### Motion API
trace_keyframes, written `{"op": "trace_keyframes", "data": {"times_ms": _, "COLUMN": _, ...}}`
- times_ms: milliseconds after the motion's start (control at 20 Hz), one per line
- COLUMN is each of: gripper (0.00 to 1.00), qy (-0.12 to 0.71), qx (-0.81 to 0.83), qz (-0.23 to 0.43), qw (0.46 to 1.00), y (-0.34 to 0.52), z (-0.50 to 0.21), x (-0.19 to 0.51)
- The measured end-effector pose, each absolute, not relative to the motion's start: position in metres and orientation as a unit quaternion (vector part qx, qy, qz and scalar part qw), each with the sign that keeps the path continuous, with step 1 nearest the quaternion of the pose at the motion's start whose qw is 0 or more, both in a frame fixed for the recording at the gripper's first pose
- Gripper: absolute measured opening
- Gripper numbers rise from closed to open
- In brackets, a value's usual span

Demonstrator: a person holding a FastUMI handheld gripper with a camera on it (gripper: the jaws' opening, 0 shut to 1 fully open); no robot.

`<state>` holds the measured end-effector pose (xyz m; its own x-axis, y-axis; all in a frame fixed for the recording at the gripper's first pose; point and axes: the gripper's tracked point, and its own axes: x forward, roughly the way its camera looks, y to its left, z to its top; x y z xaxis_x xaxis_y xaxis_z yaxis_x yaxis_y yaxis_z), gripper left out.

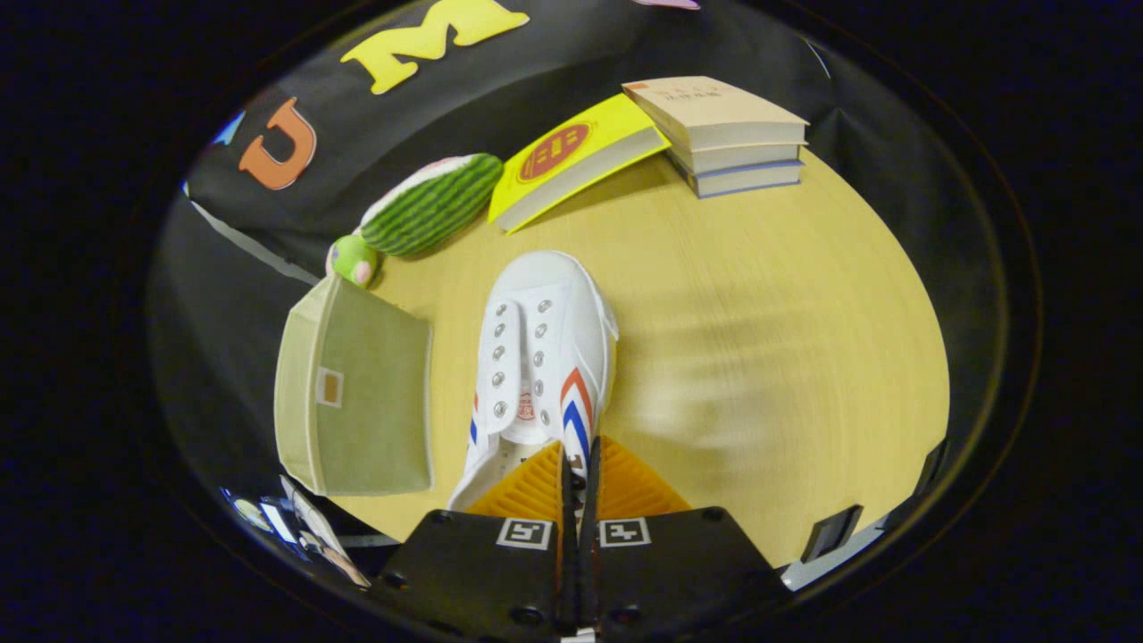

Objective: Open the storage box then place both shoes into the box .Put the left shoe in first, then the right shoe, with the right side of both shoes facing outward in a uniform manner.

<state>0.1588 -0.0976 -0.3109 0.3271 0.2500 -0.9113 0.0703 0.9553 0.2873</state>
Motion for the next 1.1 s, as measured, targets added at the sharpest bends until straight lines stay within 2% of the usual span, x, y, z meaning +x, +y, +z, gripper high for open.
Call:
{"op": "trace_keyframes", "data": {"times_ms": 550, "gripper": 0.06, "qy": 0.507, "qx": 0.127, "qz": 0.123, "qw": 0.844, "y": 0.053, "z": -0.202, "x": 0.159}}
{"op": "trace_keyframes", "data": {"times_ms": 850, "gripper": 0.06, "qy": 0.479, "qx": 0.160, "qz": 0.131, "qw": 0.853, "y": 0.133, "z": -0.197, "x": 0.157}}
{"op": "trace_keyframes", "data": {"times_ms": 1100, "gripper": 0.06, "qy": 0.477, "qx": 0.177, "qz": 0.121, "qw": 0.852, "y": 0.168, "z": -0.225, "x": 0.152}}
